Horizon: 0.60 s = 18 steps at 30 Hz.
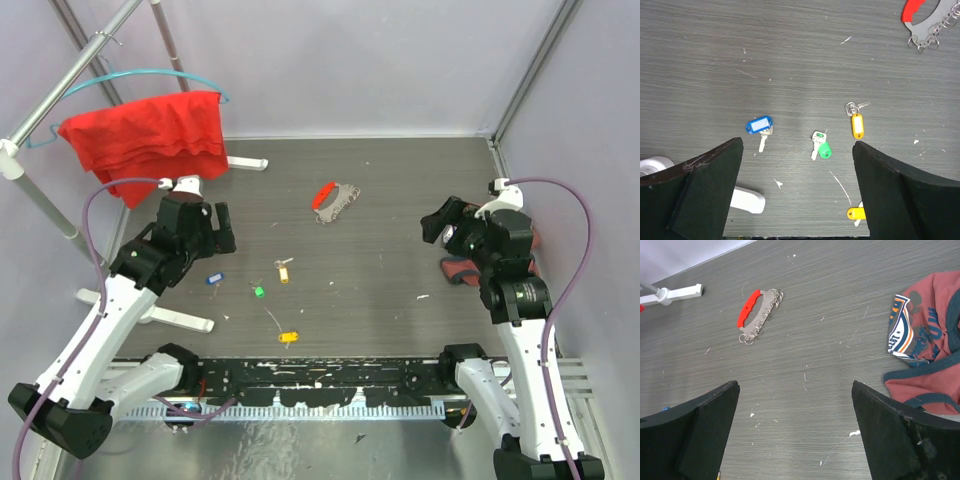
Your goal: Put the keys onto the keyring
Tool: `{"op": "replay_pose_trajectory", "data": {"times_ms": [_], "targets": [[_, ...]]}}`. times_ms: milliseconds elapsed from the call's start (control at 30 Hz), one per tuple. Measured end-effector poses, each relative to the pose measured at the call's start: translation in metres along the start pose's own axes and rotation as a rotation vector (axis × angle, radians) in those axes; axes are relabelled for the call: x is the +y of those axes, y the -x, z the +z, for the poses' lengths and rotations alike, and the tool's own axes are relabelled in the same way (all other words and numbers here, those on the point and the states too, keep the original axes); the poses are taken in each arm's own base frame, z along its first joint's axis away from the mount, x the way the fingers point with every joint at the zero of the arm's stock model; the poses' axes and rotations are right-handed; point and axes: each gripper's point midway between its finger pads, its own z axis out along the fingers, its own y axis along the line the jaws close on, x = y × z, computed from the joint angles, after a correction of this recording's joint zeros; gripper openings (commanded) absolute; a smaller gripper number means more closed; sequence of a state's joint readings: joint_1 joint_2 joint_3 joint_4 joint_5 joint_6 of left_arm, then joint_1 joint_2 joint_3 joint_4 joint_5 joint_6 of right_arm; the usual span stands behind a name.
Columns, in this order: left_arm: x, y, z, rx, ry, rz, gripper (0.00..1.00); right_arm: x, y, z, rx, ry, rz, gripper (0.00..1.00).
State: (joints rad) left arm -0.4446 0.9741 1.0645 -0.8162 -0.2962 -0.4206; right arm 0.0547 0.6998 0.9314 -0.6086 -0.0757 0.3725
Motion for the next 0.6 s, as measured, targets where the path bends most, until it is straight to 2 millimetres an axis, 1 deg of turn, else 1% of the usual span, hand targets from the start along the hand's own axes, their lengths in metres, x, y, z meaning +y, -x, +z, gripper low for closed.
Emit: {"op": "replay_pose_trajectory", "data": {"times_ms": [267, 433, 600], "targets": [[0.012, 0.008, -0.008, -0.05, 0.036, 0.031, 0.98, 0.0, 0.007, -0.001, 0.0, -0.016, 0.007, 1.0], [0.017, 0.003, -0.005, -0.017, 0.057, 0.092, 0.98, 0.0, 0.008, 0.002, 0.009, -0.027, 0.025, 1.0], [0.018, 0.001, -0.008, -0.014, 0.046, 0.126, 0.98, -0.002, 0.002, 0.012, 0.059, -0.048, 0.04, 0.98]]}}
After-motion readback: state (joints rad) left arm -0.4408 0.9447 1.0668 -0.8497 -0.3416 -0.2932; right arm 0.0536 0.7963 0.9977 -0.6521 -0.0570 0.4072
